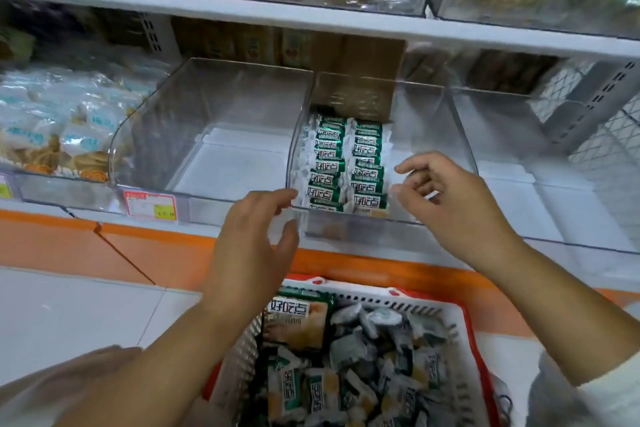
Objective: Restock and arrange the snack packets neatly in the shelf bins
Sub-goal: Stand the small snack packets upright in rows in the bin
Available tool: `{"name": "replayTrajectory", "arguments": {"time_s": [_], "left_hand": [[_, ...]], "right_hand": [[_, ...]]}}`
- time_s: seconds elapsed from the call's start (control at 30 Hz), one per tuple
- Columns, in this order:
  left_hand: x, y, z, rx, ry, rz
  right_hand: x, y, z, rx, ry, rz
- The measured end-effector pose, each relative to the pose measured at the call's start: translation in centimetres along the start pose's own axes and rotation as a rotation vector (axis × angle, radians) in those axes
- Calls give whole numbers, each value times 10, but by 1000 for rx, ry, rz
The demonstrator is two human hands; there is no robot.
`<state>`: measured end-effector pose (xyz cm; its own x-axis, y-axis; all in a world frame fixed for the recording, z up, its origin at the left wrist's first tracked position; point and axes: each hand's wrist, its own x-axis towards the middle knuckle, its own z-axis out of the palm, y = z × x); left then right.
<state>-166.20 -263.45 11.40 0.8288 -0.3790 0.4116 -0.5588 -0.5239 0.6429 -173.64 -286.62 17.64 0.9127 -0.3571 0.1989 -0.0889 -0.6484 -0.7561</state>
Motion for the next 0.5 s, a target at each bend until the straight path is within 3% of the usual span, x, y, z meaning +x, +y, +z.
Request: {"name": "replayTrajectory", "arguments": {"time_s": [0.1,0.27,0.37,0.5], "left_hand": [[-40,-9,28,-45,-270,5],[-109,-37,100,4,-740,-184],[-145,-55,122,-60,-914,-370],[-174,-91,142,235,-1078,-292]], "right_hand": [[-57,35,12,54,-199,81],[-152,155,60,-110,-543,479],[-185,195,75,-217,-652,562],[-192,215,93,-308,-678,645]]}}
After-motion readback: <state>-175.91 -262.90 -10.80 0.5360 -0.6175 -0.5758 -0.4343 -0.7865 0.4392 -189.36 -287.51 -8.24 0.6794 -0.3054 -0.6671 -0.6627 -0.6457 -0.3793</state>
